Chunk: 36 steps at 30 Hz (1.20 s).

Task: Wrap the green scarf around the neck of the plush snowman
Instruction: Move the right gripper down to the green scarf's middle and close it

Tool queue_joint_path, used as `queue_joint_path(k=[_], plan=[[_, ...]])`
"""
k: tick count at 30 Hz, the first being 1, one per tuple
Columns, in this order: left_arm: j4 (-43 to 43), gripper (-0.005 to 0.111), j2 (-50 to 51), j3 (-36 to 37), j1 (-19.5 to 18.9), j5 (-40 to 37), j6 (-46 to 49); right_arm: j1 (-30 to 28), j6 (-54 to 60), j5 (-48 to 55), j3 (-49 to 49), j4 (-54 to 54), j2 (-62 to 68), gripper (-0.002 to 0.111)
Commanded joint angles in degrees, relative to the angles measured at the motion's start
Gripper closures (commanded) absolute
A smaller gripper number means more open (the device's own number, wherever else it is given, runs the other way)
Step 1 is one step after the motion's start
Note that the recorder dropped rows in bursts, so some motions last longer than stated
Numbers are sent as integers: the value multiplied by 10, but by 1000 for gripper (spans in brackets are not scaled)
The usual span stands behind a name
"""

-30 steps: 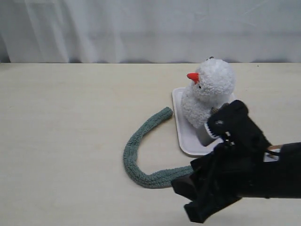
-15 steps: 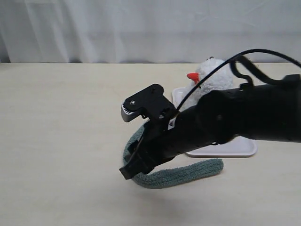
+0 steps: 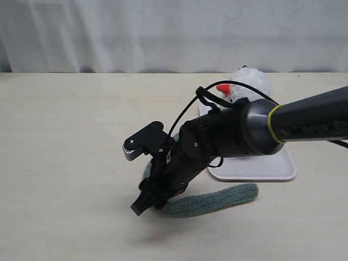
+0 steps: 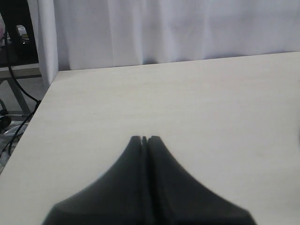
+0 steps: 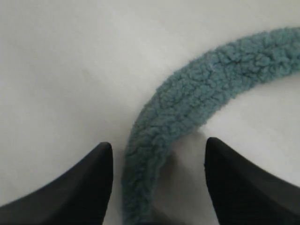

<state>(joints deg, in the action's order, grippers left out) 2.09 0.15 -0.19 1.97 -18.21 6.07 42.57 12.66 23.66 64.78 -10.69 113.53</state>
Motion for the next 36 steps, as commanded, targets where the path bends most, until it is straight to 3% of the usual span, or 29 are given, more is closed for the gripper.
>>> queue_joint_path(k=[1,16,25,36], plan=[[1,107,-2,2,-2,5,-4,1,-117,30,25,120,12,53],[1,107,-2,2,-2,5,-4,2,-133,22,25,107,37,54],[1,107,-2,2,-2,5,-4,2,-121,33,25,107,36,104],[1,107,-2,2,-2,5,-4,20,-118,67,25,116,-62,104]])
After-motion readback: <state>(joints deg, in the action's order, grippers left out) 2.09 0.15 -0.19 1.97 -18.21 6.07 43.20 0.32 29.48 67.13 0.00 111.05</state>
